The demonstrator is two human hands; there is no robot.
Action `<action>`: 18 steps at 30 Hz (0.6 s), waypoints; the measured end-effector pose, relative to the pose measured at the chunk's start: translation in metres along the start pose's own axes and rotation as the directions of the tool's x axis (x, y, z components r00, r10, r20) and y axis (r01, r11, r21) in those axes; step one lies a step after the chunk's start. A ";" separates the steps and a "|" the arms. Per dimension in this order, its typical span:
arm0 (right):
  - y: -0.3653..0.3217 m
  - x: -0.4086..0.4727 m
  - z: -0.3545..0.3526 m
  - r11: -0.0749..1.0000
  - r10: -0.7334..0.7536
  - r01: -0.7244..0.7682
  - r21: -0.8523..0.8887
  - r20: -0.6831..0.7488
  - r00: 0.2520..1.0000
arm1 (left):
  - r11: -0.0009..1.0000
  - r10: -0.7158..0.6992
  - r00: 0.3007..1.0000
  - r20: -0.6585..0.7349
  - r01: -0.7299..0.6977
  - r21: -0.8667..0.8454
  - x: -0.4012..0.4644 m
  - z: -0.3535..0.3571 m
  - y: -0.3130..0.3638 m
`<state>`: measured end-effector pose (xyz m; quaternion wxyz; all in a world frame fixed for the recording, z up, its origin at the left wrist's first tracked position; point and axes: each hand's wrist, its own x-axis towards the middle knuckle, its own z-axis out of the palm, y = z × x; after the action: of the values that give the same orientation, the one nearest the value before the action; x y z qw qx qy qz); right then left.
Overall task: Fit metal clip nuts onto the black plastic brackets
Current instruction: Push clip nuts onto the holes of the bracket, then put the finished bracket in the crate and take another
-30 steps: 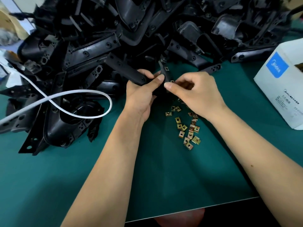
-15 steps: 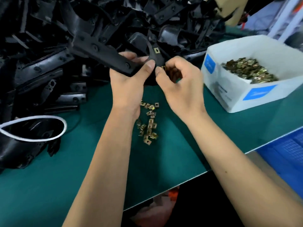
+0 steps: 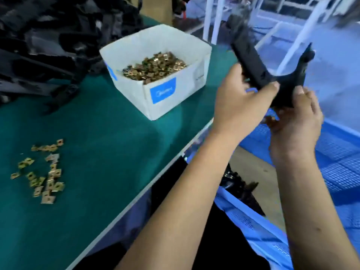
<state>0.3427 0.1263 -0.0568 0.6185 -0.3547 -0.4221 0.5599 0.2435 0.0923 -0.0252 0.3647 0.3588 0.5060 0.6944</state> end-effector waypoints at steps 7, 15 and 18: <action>0.118 0.005 -0.119 0.806 0.581 -0.584 0.097 -0.322 0.748 | 0.743 -0.660 0.752 0.001 0.652 0.150 -0.017 0.035 -0.162; 0.196 -0.026 -0.160 0.487 0.841 -0.856 0.173 -0.358 0.406 | 0.485 -0.743 0.666 -0.064 0.602 0.635 -0.058 0.005 -0.241; 0.194 -0.022 -0.147 0.509 0.818 -0.859 0.051 -0.341 0.464 | 0.584 -0.578 0.816 -0.035 0.443 0.680 -0.055 0.005 -0.229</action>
<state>0.4011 0.1330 -0.2936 0.2987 -0.6408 -0.1206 0.6968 0.3069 0.0975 -0.2518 0.4444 0.3664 0.7618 0.2966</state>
